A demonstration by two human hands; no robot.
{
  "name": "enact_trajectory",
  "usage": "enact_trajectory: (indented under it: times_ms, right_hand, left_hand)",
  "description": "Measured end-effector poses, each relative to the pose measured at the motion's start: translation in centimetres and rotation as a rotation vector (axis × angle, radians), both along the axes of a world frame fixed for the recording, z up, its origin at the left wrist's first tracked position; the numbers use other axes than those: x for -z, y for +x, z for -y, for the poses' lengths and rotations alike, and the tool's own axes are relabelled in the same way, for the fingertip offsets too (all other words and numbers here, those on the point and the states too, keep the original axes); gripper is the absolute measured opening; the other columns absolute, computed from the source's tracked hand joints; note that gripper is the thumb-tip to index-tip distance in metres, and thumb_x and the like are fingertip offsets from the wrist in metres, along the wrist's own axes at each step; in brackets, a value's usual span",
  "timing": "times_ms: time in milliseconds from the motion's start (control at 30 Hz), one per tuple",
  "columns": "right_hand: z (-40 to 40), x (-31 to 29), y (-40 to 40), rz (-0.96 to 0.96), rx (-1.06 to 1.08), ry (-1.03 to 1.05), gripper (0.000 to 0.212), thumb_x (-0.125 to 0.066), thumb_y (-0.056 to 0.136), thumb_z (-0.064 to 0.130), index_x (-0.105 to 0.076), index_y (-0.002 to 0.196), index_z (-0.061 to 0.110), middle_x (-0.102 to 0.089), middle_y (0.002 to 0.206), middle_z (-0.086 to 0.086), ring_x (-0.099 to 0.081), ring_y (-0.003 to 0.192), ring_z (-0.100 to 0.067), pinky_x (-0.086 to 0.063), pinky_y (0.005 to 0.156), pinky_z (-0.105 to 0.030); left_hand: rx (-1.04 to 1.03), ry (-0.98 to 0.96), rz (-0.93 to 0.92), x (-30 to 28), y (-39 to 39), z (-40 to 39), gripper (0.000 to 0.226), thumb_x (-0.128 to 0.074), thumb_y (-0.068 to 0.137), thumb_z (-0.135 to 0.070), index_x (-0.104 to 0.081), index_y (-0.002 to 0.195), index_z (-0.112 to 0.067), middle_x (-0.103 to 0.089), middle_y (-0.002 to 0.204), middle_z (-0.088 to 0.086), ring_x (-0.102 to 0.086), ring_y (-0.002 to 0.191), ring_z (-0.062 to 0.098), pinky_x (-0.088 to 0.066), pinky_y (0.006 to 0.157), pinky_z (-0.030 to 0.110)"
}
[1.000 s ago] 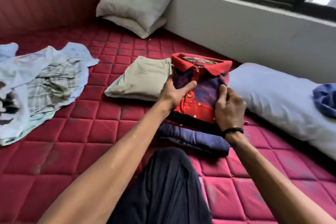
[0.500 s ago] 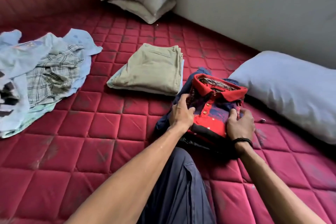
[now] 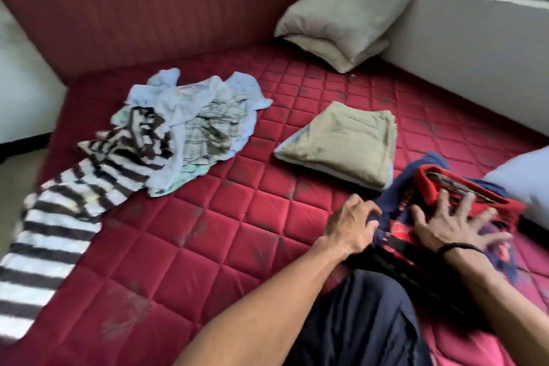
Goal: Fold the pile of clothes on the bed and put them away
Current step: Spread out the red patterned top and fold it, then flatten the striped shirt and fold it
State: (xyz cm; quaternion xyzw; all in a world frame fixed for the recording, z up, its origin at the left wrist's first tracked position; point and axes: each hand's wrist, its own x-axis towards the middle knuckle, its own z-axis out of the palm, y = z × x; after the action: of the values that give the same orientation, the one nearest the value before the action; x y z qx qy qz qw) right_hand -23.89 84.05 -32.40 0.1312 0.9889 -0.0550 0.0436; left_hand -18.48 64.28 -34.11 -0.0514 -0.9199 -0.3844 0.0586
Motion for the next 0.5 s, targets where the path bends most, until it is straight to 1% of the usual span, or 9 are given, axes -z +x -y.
enact_trajectory:
  times_ms: [67,100,167,233,300,333,367,433,500]
  right_hand:
    - [3.0,0.1,0.8,-0.123,-0.060,0.013,0.090,-0.049,0.092,0.069,-0.023,0.162,0.018,-0.001,0.171,-0.020,0.002,0.155,-0.049,-0.004,0.109,-0.085]
    - [4.4,0.2,1.4,-0.179,-0.104,0.029,0.091,-0.058,0.089,0.064,-0.028,0.160,0.016,-0.006,0.170,-0.022,-0.002,0.154,-0.048,-0.005,0.108,-0.084]
    - [8.2,0.6,2.6,-0.220,-0.238,0.041,0.087,-0.069,0.085,0.056,-0.035,0.157,0.020,-0.013,0.168,-0.020,-0.009,0.152,-0.044,-0.010,0.111,-0.081]
    - [12.4,1.8,3.3,-0.183,-0.422,0.018,0.079,-0.072,0.084,0.054,-0.044,0.152,0.025,-0.026,0.163,-0.018,-0.022,0.147,-0.042,-0.021,0.112,-0.074]
    - [16.2,2.4,4.0,-0.113,-0.605,-0.040,0.073,-0.066,0.082,0.061,-0.055,0.143,0.024,-0.045,0.150,-0.015,-0.043,0.135,-0.041,-0.036,0.109,-0.059]
    - [18.9,2.5,4.2,-0.039,-0.715,-0.079,0.071,-0.060,0.082,0.064,-0.058,0.140,0.023,-0.053,0.141,-0.012,-0.051,0.129,-0.038,-0.041,0.106,-0.050]
    - [21.2,2.6,4.8,0.049,-0.804,-0.124,0.067,-0.057,0.084,0.063,-0.058,0.137,0.022,-0.057,0.134,-0.008,-0.055,0.125,-0.034,-0.043,0.103,-0.041]
    - [26.5,3.0,5.8,0.148,-0.960,-0.137,0.064,-0.050,0.086,0.066,-0.057,0.134,0.025,-0.060,0.129,-0.001,-0.056,0.126,-0.026,-0.038,0.103,-0.034]
    - [31.7,3.8,6.2,0.133,-1.050,-0.088,0.079,-0.030,0.073,0.073,-0.055,0.135,0.031,-0.055,0.137,0.004,-0.051,0.129,-0.024,-0.035,0.109,-0.035]
  left_hand:
    - [-0.030,-0.042,0.012,0.3,0.8,4.2,0.021,-0.068,0.092,-0.022,-0.070,0.113,-0.022,-0.060,0.110,0.010,-0.064,0.099,0.033,-0.055,0.087,0.042]
    - [-0.056,-0.057,0.011,0.6,1.4,6.5,0.023,-0.069,0.092,-0.022,-0.070,0.115,-0.021,-0.060,0.110,0.011,-0.064,0.102,0.033,-0.054,0.090,0.042]
    - [-0.145,-0.099,0.026,1.5,3.3,12.3,0.030,-0.070,0.091,-0.022,-0.068,0.121,-0.019,-0.061,0.116,0.012,-0.062,0.110,0.032,-0.050,0.099,0.039]
    - [-0.297,-0.168,0.096,2.8,6.1,18.7,0.036,-0.071,0.092,-0.026,-0.065,0.127,-0.021,-0.058,0.124,0.010,-0.059,0.117,0.031,-0.046,0.106,0.038]
    - [-0.463,-0.250,0.136,4.3,8.9,24.2,0.036,-0.071,0.091,-0.037,-0.065,0.124,-0.026,-0.056,0.122,0.005,-0.056,0.117,0.027,-0.046,0.105,0.040]
    - [-0.550,-0.292,0.120,4.8,10.3,27.2,0.034,-0.071,0.090,-0.044,-0.066,0.121,-0.030,-0.055,0.119,0.002,-0.055,0.115,0.025,-0.047,0.101,0.041]
    - [-0.620,-0.329,0.102,5.1,11.8,29.5,0.033,-0.069,0.089,-0.051,-0.066,0.117,-0.033,-0.055,0.116,-0.001,-0.055,0.114,0.025,-0.048,0.097,0.041]
    - [-0.719,-0.428,0.069,5.7,13.9,33.8,0.039,-0.062,0.087,-0.065,-0.064,0.116,-0.038,-0.056,0.117,-0.003,-0.055,0.113,0.025,-0.049,0.093,0.043]
    - [-0.809,-0.517,0.046,6.5,15.7,37.6,0.053,-0.048,0.086,-0.077,-0.062,0.123,-0.041,-0.056,0.127,-0.003,-0.054,0.119,0.025,-0.049,0.096,0.047]
